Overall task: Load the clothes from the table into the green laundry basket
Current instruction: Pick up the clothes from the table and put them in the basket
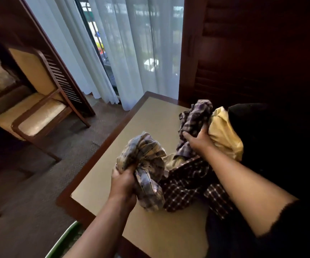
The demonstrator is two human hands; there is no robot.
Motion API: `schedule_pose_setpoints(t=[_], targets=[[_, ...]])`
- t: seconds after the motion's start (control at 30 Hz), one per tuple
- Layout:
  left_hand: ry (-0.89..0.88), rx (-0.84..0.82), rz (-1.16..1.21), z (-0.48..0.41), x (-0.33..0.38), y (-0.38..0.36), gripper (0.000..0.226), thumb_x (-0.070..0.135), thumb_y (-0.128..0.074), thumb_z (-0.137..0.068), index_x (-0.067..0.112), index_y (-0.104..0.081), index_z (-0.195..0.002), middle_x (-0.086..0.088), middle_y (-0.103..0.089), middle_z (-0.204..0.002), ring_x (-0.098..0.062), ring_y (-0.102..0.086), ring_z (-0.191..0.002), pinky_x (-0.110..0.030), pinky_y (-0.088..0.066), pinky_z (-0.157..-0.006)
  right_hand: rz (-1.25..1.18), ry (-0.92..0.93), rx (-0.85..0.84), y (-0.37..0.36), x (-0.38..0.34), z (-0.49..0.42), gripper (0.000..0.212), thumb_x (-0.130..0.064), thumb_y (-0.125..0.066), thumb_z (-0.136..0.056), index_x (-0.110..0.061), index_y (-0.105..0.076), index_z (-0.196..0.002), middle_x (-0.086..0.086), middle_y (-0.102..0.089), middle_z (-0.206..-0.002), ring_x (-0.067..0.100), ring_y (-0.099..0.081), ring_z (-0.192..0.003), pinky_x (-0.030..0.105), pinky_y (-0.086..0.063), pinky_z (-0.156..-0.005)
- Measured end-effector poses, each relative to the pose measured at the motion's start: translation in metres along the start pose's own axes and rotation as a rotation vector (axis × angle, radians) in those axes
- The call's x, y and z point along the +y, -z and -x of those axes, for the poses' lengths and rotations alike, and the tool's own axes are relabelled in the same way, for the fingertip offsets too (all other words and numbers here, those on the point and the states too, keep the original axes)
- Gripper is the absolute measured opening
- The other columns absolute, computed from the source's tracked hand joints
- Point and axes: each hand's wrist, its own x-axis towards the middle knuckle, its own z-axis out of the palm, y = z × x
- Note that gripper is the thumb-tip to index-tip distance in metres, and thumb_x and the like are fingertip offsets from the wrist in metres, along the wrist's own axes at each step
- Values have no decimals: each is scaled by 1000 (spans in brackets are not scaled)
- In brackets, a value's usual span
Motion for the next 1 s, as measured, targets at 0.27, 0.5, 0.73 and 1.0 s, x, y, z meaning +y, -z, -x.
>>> schedule_pose_setpoints(t=[0.27,0.5,0.73,1.0], targets=[[70,103,62,-19,-14,7,34,10,-70,-96,6,-65,-130,-21,-76,-117,-37,-75,-106,-59,-58,-96,560,173,-648,-32,-15,-7,41,-24,-70,-80,-22,-70,-121,1,-73,-114,18,-68,-99,32,-55,-89],[92,174,91,-19,-14,13,28,9,-72,-94,4,-72,-121,-21,-77,-113,-38,-75,-105,-57,-58,-96,946,411,-476,-66,-10,-14,126,-40,-83,-71,-44,9,-157,3,18,-167,30,-6,-151,62,-11,-120],[313,83,202,-5,0,50,46,27,-62,-95,-1,-68,-131,-25,-69,-131,-42,-65,-124,-56,-49,-108,900,332,-331,-91,-5,-21,77,-33,-62,-83,-51,-30,-151,2,-59,-140,28,-44,-133,61,-28,-113],[184,60,373,26,33,121,59,26,-60,-82,2,-66,-135,-25,-68,-131,-44,-66,-118,-53,-51,-99,502,758,-2,-116,-31,45,45,-45,-57,-74,-35,-69,-117,-6,-73,-105,31,-60,-98,42,-39,-82]])
